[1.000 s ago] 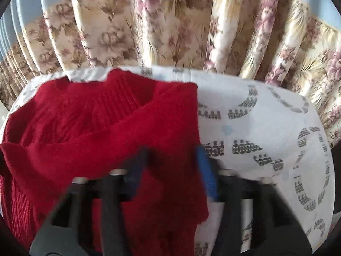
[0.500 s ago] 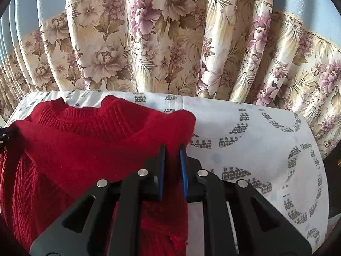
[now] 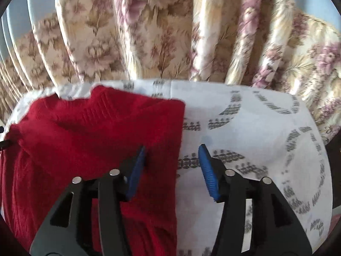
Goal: Fold small clothes
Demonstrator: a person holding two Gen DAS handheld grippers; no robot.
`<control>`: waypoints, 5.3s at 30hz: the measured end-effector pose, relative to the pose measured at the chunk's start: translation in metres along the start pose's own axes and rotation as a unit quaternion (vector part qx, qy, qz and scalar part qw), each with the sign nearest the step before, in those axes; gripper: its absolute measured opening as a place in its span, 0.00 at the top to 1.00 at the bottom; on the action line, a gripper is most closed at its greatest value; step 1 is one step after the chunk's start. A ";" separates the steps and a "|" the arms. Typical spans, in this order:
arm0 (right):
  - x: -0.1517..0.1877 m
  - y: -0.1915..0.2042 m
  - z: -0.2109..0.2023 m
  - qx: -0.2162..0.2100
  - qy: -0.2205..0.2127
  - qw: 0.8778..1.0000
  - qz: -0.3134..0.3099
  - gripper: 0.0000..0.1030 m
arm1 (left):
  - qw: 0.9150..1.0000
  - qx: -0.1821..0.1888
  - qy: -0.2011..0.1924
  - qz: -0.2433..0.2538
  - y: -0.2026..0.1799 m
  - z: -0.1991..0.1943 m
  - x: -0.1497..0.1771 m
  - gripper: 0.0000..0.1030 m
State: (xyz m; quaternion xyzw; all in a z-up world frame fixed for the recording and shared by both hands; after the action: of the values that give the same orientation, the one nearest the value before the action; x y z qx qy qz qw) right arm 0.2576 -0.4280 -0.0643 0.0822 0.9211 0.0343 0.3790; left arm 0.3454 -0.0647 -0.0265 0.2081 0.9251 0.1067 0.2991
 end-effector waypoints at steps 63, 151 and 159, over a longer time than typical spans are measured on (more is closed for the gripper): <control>0.105 -0.016 -0.171 0.196 -0.193 0.959 0.067 0.03 | 0.965 -0.072 0.003 -0.253 0.114 -0.084 0.288 0.79; -0.045 0.074 -0.002 -0.022 -0.044 0.998 -0.049 0.88 | 0.975 -0.001 -0.034 -0.218 0.087 -0.007 0.047 0.02; -0.034 0.019 0.027 0.002 0.009 1.000 -0.008 0.88 | 0.979 0.014 -0.020 -0.202 0.039 0.015 0.032 0.02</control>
State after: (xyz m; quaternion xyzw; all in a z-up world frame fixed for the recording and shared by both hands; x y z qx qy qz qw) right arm 0.3029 -0.4153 -0.0580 0.0754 0.9253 0.0297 0.3705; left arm 0.3433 -0.0150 -0.0420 0.0228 0.9433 0.0270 0.3301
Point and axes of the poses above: each gripper's, at about its wrist camera, not at the fingertips, and z roughly the way its jaws point, y to its left, x to its underside, the point moved 3 cm from there along z, roughly the way its jaws point, and after that the axes turned 9 degrees about -x, right-handed, at the moved point
